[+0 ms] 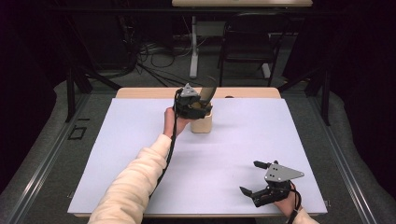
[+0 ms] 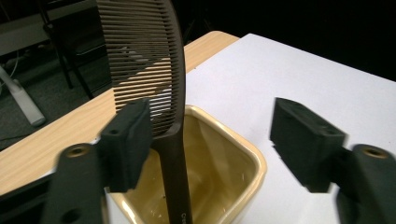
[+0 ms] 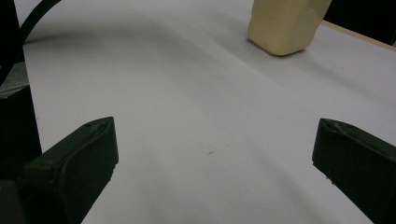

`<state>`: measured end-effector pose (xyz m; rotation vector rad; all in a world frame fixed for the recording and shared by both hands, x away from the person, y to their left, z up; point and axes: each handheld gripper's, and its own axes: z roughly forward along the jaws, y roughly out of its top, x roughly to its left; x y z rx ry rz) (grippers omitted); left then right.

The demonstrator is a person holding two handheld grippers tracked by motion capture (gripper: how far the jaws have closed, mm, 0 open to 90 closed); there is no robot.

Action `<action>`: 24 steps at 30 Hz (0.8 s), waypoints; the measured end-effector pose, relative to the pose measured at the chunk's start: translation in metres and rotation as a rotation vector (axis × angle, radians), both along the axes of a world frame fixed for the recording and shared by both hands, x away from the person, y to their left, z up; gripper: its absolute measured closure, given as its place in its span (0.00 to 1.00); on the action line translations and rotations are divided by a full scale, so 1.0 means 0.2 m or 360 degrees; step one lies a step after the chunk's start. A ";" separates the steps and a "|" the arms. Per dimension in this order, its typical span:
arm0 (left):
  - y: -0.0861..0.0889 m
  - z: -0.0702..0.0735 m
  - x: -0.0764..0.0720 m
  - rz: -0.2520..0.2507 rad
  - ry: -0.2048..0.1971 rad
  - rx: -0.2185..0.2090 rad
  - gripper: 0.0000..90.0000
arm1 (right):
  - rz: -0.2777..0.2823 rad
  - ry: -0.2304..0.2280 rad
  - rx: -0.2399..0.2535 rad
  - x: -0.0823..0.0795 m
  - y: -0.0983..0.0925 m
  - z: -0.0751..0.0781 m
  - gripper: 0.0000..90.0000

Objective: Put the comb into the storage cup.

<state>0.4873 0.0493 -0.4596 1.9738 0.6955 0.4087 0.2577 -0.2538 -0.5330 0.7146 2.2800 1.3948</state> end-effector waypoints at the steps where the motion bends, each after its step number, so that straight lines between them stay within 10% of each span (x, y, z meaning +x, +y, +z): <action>1: 0.00 0.01 0.00 -0.0003 0.0005 0.0006 0.31 | -0.0001 -0.0001 -0.0002 0.00 0.00 0.00 0.00; 11: 0.07 0.07 -0.07 -0.0057 0.0080 0.0066 0.02 | -0.0002 0.0001 -0.0003 0.00 0.00 0.00 0.00; 24: 0.21 0.11 -0.22 0.0032 0.0041 0.0127 0.00 | -0.0004 -0.0005 -0.0014 0.00 0.00 0.00 0.00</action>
